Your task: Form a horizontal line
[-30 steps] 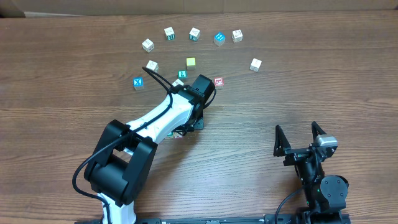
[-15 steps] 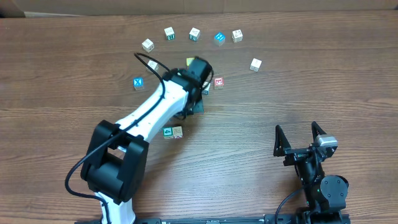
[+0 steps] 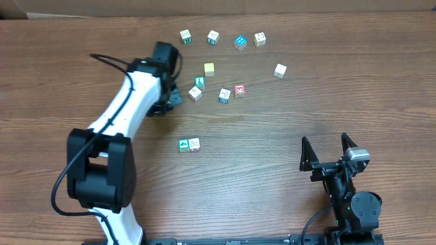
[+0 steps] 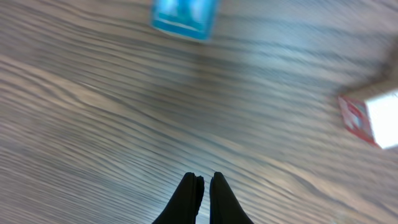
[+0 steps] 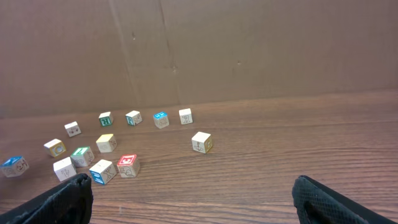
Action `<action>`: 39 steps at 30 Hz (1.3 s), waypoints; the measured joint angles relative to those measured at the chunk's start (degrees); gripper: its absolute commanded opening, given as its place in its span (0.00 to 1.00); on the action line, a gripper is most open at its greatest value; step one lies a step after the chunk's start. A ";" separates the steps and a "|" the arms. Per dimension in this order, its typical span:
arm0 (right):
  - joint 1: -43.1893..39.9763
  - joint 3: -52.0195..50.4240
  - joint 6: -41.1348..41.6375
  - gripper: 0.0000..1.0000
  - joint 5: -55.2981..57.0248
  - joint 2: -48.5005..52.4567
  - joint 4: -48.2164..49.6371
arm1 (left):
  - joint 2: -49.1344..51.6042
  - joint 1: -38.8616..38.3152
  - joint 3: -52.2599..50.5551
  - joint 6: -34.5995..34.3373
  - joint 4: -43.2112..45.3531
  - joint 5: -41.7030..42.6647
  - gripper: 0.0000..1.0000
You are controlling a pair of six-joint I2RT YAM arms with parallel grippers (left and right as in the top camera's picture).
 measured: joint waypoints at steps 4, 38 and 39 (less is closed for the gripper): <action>0.00 0.00 0.00 1.00 0.00 0.00 0.02 | 0.00 3.43 0.00 1.53 0.17 0.35 0.04; 0.02 0.00 0.00 1.00 0.00 0.00 0.00 | 0.07 -4.22 -8.41 7.58 0.74 7.63 0.04; 0.00 0.00 0.02 1.00 -0.02 0.00 0.02 | 0.07 -4.57 -8.41 7.58 0.74 7.65 0.04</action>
